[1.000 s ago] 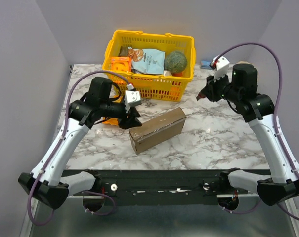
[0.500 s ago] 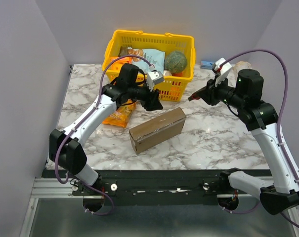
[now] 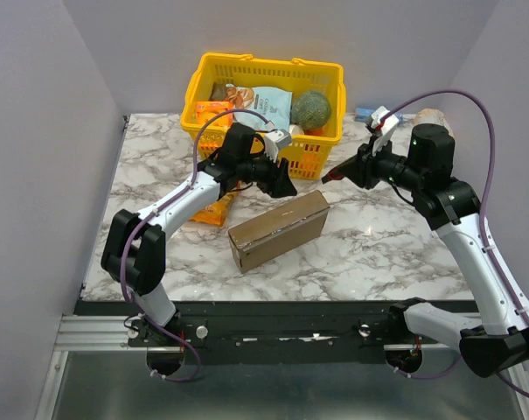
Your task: Unpack the express box
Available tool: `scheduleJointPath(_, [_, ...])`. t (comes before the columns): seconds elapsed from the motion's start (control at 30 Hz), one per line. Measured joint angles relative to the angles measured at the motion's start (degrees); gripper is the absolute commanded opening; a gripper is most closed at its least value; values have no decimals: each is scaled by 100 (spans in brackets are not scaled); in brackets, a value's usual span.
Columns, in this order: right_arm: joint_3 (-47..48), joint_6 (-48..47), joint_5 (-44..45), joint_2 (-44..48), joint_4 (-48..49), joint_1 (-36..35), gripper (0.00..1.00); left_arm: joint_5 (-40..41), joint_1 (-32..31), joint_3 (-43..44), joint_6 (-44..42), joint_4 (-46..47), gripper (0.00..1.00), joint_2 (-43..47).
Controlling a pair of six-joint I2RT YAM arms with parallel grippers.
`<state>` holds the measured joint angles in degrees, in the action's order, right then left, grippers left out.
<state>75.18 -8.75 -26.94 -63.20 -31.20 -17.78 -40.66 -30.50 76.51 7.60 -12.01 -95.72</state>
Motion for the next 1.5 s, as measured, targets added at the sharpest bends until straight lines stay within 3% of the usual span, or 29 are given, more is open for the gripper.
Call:
scheduleJointPath(0.67, [-695, 153, 1123, -33, 503, -476, 0, -92, 0, -142, 37, 37, 53, -269])
scheduleJointPath(1.5, [-693, 227, 1241, -33, 496, -730, 1, 15, -74, -271, -55, -4, 52, -269])
